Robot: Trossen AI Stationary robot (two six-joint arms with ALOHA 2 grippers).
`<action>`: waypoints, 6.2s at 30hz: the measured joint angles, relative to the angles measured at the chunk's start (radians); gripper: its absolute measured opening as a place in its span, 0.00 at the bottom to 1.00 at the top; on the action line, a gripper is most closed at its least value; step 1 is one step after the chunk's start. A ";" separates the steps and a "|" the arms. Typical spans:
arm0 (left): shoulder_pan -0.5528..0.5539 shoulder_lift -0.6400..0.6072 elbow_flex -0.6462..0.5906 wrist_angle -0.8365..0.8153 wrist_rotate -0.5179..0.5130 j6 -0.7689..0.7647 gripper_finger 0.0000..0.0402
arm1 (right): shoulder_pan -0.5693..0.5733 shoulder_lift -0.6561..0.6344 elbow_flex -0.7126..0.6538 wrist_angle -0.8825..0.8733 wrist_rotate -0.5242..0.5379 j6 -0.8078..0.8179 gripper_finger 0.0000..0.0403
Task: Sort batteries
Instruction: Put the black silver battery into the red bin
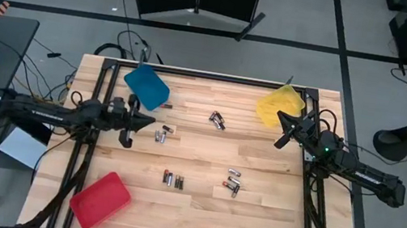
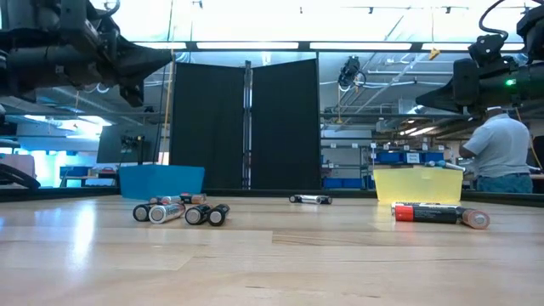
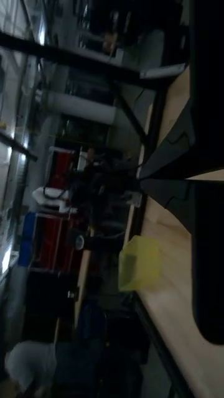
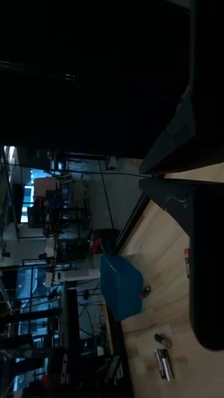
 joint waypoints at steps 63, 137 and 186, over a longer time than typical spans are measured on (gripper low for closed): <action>-0.001 0.509 0.533 -0.920 0.166 -0.078 0.02 | 0.000 0.000 0.000 0.007 0.000 0.000 0.08; 0.034 0.705 0.537 -1.158 -0.166 -0.797 0.40 | 0.000 0.000 0.000 0.030 0.000 0.000 0.09; -0.907 0.726 1.165 -1.936 -0.301 -1.329 0.11 | 0.000 0.000 0.000 0.045 0.000 0.000 0.09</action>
